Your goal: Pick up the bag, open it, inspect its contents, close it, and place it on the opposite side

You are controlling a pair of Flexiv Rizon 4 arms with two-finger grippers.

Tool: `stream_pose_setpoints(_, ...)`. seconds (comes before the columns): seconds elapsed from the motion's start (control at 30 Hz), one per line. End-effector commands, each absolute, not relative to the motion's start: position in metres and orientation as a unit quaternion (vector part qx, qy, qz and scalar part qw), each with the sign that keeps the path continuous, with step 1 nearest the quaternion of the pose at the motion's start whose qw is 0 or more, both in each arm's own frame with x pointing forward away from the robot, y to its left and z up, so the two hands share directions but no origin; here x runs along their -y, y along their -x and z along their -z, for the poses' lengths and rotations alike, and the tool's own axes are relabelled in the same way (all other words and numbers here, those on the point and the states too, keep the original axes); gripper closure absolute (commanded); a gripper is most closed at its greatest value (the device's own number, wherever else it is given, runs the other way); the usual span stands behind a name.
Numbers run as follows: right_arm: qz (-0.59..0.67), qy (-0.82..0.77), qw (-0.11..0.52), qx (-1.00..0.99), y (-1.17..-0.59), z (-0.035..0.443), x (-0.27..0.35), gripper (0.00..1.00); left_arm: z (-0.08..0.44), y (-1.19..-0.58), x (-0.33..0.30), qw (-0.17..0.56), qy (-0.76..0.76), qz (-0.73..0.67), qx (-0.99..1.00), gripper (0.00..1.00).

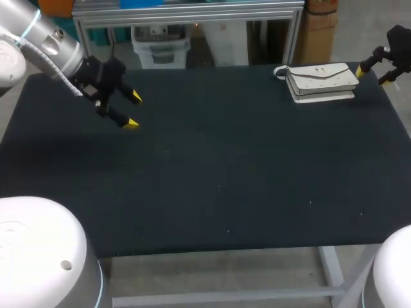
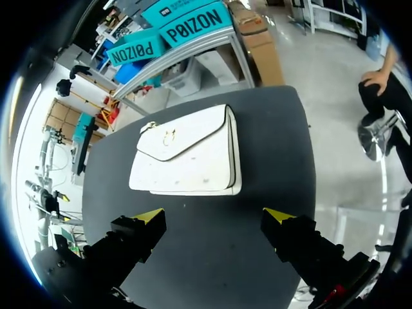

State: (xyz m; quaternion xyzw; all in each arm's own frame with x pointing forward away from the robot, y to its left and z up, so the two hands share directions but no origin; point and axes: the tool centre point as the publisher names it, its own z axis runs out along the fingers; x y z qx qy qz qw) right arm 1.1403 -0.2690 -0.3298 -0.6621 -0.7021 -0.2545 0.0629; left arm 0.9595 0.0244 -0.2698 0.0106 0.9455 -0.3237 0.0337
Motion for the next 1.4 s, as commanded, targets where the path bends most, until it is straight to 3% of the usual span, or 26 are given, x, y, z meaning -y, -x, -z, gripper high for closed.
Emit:
stream_pose_setpoints(0.03,0.252,0.658,0.079,0.705,-1.157,0.338,0.271,0.00,0.276,-0.963,-0.025,0.030,-0.014,0.334,-0.942,0.00)
stream_pose_setpoints(0.47,0.267,0.659,0.126,0.692,-1.186,0.361,0.265,0.01,0.276,-0.963,-0.025,0.030,-0.014,0.334,-0.942,0.00)
stream_pose_setpoints(0.7,0.271,0.658,0.133,0.689,-1.199,0.363,0.258,0.16,0.276,-0.963,-0.025,0.030,-0.014,0.334,-0.942,0.00)
stream_pose_setpoints(0.83,0.275,0.660,0.133,0.686,-1.206,0.362,0.256,0.35,0.276,-0.963,-0.025,0.030,-0.014,0.334,-0.942,0.00)
stream_pose_setpoints(1.0,0.277,0.662,0.137,0.683,-1.213,0.366,0.252,0.51,0.276,-0.963,-0.025,0.030,-0.014,0.334,-0.942,0.00)
stream_pose_setpoints(1.33,0.272,0.666,0.151,0.678,-1.214,0.377,0.243,0.53,0.276,-0.963,-0.025,0.030,-0.014,0.334,-0.942,0.00)
stream_pose_setpoints(1.4,0.273,0.667,0.153,0.676,-1.215,0.378,0.242,0.57,0.276,-0.963,-0.025,0.030,-0.014,0.334,-0.942,0.00)
